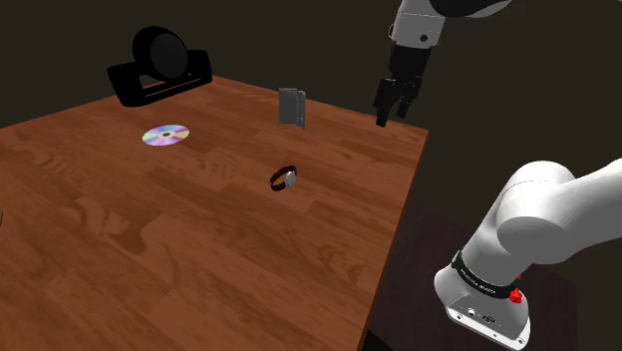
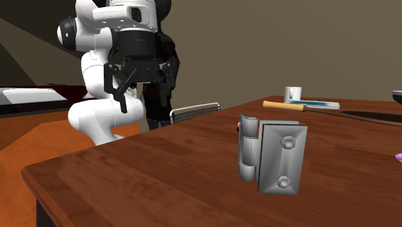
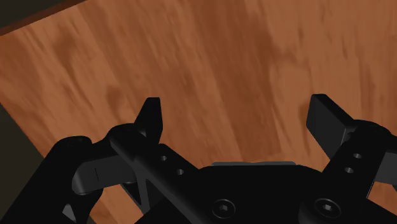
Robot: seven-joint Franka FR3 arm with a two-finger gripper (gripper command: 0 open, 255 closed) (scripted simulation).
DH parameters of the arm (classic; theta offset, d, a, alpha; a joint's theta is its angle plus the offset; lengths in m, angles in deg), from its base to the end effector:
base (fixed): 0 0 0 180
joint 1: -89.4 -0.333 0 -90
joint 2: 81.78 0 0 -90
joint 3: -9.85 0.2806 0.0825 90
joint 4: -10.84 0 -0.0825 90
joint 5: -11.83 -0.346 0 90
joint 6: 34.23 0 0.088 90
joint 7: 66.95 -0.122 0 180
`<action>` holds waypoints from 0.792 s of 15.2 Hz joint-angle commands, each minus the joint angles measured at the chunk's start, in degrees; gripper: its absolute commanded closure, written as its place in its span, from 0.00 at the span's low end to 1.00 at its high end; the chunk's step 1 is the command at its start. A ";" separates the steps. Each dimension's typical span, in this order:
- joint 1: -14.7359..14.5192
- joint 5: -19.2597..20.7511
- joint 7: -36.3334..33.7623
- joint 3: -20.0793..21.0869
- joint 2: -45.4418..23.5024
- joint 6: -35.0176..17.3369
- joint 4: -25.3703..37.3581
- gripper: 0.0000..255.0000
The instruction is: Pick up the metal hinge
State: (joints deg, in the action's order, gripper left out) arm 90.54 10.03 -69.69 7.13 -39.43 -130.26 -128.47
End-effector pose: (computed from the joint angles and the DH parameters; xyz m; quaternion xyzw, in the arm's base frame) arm 0.3109 -0.0193 0.5124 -0.9981 0.0530 0.0083 0.0316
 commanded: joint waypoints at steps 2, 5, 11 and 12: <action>-0.22 -0.10 -0.17 0.26 -2.46 -0.75 1.70 0.00; -0.77 -0.28 -0.68 0.98 -9.68 -2.46 7.20 0.00; -1.58 -0.15 -1.76 2.29 -23.65 -3.67 19.90 0.00; -1.70 -0.07 -1.95 2.49 -25.95 -3.60 22.26 0.00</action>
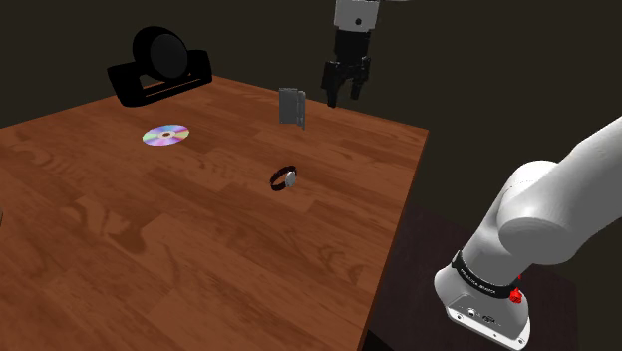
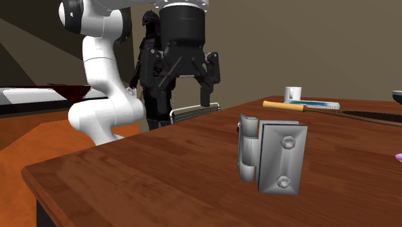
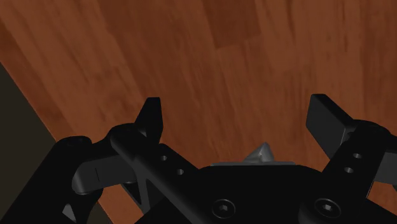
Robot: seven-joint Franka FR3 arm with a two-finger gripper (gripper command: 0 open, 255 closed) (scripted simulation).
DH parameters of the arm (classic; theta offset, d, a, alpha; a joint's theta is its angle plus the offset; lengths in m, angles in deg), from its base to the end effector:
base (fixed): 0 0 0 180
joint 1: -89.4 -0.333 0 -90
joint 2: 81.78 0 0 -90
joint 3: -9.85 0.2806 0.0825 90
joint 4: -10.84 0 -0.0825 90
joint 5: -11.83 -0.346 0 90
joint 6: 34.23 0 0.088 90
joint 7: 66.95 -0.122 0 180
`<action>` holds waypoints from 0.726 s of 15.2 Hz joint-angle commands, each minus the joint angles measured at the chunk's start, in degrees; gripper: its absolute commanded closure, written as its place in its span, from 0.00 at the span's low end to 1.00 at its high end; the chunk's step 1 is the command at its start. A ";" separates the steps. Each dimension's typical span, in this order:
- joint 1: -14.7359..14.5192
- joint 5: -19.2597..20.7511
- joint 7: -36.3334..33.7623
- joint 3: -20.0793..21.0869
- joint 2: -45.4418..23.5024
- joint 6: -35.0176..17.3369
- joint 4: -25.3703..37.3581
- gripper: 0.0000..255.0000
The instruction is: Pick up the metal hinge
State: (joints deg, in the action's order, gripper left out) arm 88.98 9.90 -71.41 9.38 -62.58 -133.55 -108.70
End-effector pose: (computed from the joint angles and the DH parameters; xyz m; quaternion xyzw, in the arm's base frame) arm 0.4266 0.0029 0.5207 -0.9989 0.0420 0.0096 0.0176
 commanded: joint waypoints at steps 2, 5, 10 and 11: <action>-0.35 0.28 -0.61 0.63 -7.40 0.06 7.45 0.00; -0.70 0.73 -1.21 1.16 -14.41 1.21 15.55 0.00; -1.27 1.51 -1.98 1.73 -24.01 3.12 26.97 0.00; -1.27 1.51 -1.98 1.73 -23.92 2.32 26.08 0.00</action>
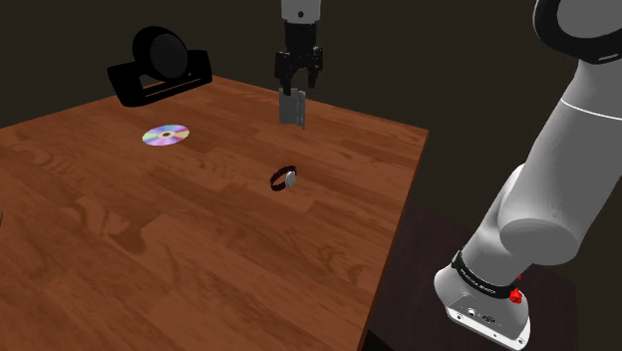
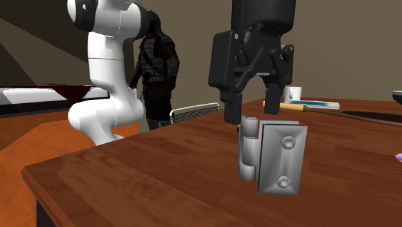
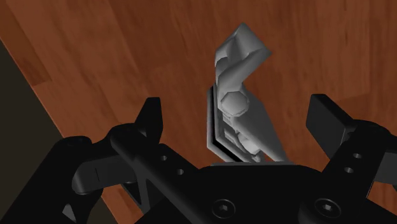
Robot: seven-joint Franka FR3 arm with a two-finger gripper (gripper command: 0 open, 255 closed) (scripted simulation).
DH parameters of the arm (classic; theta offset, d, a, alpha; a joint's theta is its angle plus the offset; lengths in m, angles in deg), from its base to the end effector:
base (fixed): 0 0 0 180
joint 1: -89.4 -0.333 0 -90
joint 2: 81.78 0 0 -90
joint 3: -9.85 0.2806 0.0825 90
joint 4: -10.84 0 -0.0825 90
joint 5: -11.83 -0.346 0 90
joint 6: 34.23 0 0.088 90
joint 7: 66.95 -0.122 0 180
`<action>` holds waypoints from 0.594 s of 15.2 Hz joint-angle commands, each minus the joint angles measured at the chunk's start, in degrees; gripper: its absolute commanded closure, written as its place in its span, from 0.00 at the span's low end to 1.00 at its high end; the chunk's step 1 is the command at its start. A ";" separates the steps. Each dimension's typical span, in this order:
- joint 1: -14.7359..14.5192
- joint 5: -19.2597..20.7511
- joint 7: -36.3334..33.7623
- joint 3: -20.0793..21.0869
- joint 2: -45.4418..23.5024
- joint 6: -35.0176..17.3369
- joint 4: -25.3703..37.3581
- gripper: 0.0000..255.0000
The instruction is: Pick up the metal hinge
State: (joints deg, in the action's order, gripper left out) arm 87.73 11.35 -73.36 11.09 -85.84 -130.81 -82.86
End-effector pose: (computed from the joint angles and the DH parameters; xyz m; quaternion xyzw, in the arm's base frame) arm 0.5409 0.0281 0.5183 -0.9995 0.0311 0.0107 0.0041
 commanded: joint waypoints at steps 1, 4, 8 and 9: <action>-0.03 0.06 -0.03 0.02 -0.59 -1.21 -0.61 0.00; -0.03 0.05 -0.01 0.02 -0.50 -3.54 -3.03 0.00; -0.03 0.05 0.00 0.02 -0.49 -4.76 -4.25 0.00; -0.04 0.05 -0.03 0.03 -0.55 -4.77 -4.20 1.00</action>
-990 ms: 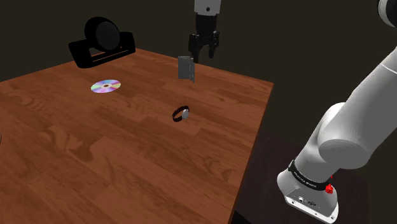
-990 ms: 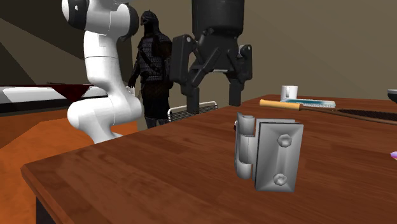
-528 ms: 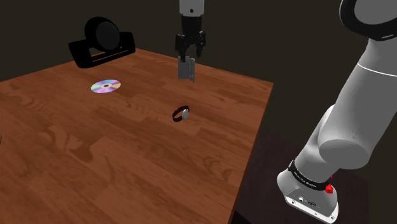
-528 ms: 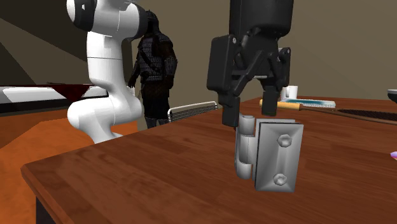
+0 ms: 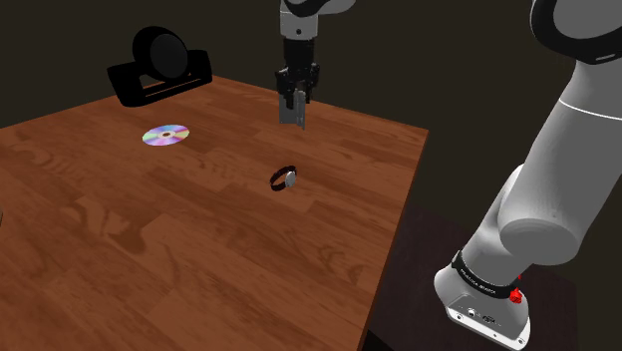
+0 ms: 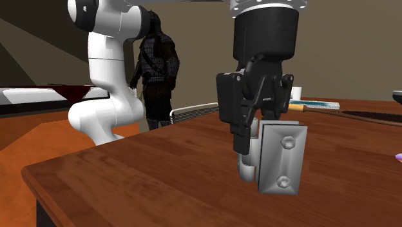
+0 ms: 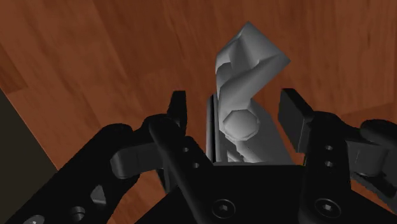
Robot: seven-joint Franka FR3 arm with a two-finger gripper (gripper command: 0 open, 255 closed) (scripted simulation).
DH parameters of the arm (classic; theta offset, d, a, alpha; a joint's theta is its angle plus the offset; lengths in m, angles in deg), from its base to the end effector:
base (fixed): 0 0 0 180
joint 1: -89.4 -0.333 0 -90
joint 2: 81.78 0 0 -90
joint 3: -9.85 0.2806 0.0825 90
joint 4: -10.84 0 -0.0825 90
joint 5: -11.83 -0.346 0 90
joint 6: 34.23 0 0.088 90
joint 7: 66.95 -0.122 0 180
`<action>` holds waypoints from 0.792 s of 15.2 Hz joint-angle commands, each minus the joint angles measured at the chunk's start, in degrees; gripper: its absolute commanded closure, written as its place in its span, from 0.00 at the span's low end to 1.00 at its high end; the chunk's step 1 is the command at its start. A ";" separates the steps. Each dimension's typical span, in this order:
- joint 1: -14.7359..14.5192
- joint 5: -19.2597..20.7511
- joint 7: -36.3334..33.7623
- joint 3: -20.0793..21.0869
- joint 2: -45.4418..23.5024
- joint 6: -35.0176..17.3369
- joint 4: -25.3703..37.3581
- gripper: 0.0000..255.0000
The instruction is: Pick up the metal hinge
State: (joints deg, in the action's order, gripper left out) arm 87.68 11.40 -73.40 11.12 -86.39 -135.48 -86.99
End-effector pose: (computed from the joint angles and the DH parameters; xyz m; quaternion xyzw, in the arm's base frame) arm 0.5451 0.0289 0.4883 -0.9995 0.0310 0.0107 0.0037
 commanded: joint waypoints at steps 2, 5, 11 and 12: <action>0.00 0.00 0.00 0.00 0.02 -0.07 -0.08 1.00; 0.00 0.00 0.00 0.00 0.03 -0.07 -0.08 1.00; 0.02 0.00 0.03 -0.02 0.05 1.46 1.42 1.00; 0.02 0.00 0.03 -0.02 0.01 2.24 2.24 1.00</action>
State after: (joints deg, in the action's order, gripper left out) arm 87.68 11.41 -73.42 11.13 -86.58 -133.79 -85.10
